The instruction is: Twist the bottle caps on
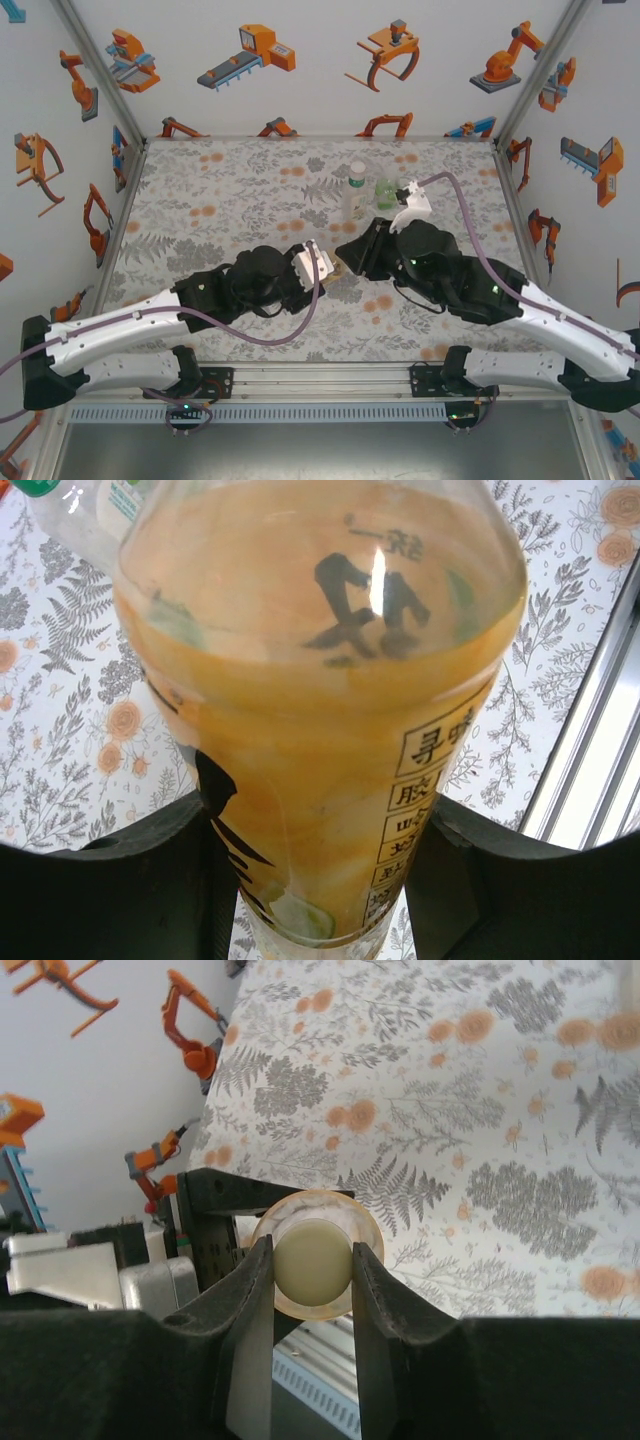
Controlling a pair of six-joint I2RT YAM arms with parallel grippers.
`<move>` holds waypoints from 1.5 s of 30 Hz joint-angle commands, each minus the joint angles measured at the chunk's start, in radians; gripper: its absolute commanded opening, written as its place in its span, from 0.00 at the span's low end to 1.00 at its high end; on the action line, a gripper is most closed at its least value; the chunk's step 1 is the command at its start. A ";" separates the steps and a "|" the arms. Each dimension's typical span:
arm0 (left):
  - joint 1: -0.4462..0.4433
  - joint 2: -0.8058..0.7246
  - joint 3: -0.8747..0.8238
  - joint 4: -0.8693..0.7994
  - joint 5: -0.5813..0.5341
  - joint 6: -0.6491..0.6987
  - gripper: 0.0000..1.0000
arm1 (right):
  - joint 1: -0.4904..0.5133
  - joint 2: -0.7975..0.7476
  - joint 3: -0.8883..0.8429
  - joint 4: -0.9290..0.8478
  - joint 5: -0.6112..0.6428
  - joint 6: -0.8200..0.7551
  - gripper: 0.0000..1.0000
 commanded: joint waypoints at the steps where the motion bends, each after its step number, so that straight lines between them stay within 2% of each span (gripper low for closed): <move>1: -0.006 -0.036 0.042 0.023 0.084 0.019 0.00 | -0.002 -0.035 -0.004 0.147 -0.120 -0.272 0.41; 3: -0.007 -0.047 0.040 0.008 0.126 0.022 0.00 | -0.001 -0.056 0.011 0.147 -0.169 -0.378 0.50; 6: -0.006 -0.074 0.027 0.002 0.207 0.036 0.00 | -0.002 -0.093 0.025 0.157 -0.266 -0.532 0.56; 10: -0.006 -0.119 0.006 0.015 0.352 0.058 0.00 | -0.001 -0.132 0.041 0.148 -0.433 -0.721 0.56; 14: -0.006 -0.146 0.003 0.014 0.497 0.075 0.00 | -0.002 -0.144 0.066 0.104 -0.673 -0.899 0.56; 17: -0.006 -0.151 0.005 0.009 0.565 0.076 0.01 | -0.002 -0.132 0.074 0.090 -0.839 -0.987 0.56; 19: -0.006 -0.152 0.008 0.010 0.601 0.077 0.01 | -0.002 -0.118 0.074 0.099 -0.883 -1.003 0.56; 23: -0.006 -0.147 0.009 0.015 0.642 0.062 0.01 | -0.002 -0.092 0.074 0.126 -0.900 -1.003 0.50; 29: -0.006 -0.146 0.008 0.020 0.647 0.047 0.02 | -0.001 -0.085 0.068 0.142 -0.916 -1.004 0.41; 35: -0.006 -0.144 0.007 0.022 0.622 0.048 0.02 | -0.002 -0.087 0.063 0.139 -0.874 -0.998 0.14; 37: -0.006 -0.144 0.008 0.023 0.581 0.046 0.02 | -0.001 -0.091 0.052 0.147 -0.815 -0.967 0.02; 38: -0.006 -0.144 0.008 0.022 0.551 0.044 0.01 | -0.002 -0.095 0.042 0.159 -0.767 -0.935 0.00; 40: -0.006 -0.144 0.006 0.023 0.495 0.042 0.01 | -0.001 -0.101 0.014 0.192 -0.665 -0.848 0.00; 45: -0.006 -0.130 0.002 0.039 0.339 0.029 0.01 | -0.001 -0.091 -0.056 0.276 -0.381 -0.508 0.00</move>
